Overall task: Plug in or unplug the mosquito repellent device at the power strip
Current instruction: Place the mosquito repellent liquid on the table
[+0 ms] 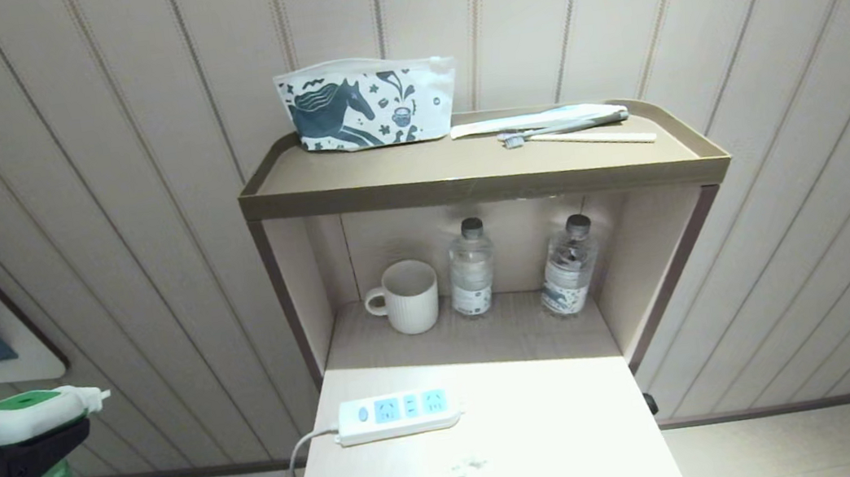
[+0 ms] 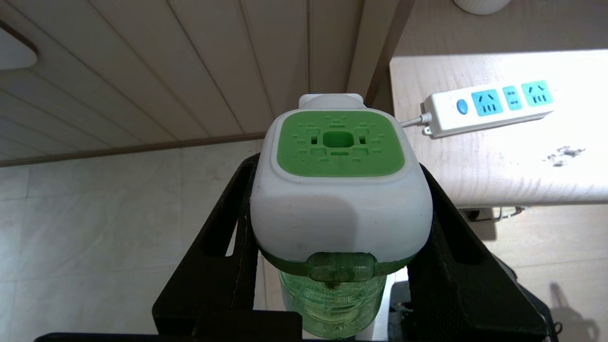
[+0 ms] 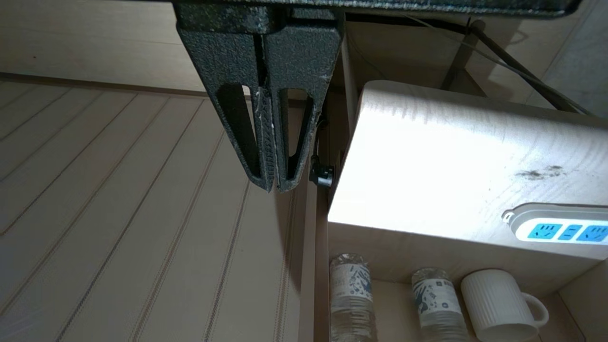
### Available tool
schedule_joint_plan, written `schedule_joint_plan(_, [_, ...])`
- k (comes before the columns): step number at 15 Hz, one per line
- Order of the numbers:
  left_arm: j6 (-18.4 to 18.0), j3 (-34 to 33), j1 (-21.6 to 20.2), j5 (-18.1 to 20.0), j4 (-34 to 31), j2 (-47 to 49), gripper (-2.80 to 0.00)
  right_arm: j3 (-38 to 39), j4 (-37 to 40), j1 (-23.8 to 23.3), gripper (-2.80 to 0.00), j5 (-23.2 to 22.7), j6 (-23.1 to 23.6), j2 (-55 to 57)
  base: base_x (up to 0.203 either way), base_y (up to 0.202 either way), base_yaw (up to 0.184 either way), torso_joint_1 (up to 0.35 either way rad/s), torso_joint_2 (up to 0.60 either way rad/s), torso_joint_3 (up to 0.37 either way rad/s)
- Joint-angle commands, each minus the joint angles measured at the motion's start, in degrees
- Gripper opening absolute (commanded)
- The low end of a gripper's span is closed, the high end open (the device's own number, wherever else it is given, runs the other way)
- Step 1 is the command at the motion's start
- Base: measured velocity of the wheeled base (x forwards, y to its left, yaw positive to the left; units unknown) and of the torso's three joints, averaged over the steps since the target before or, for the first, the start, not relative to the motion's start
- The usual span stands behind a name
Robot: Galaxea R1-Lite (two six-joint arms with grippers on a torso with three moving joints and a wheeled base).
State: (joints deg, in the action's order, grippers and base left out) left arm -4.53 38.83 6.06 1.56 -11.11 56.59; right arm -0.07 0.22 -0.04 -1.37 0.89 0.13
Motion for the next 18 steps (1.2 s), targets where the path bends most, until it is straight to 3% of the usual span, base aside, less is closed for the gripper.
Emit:
schedule_joint_plan(1, [0.0,0.1,0.0,0.0,0.0,-0.7,-2.8,0.0,0.0,0.0,-2.8,0.0,-0.3,0.1,0.0,0.0,0.0,-0.161,0.35,0.178])
schedule_joint_plan(18, [0.5,-0.2,0.0,0.0,-0.1,-5.6,-2.8,0.0,0.0,-0.1,-2.8,0.0,-0.3,0.0,0.0,0.0,0.0,-0.224,0.51,0.281])
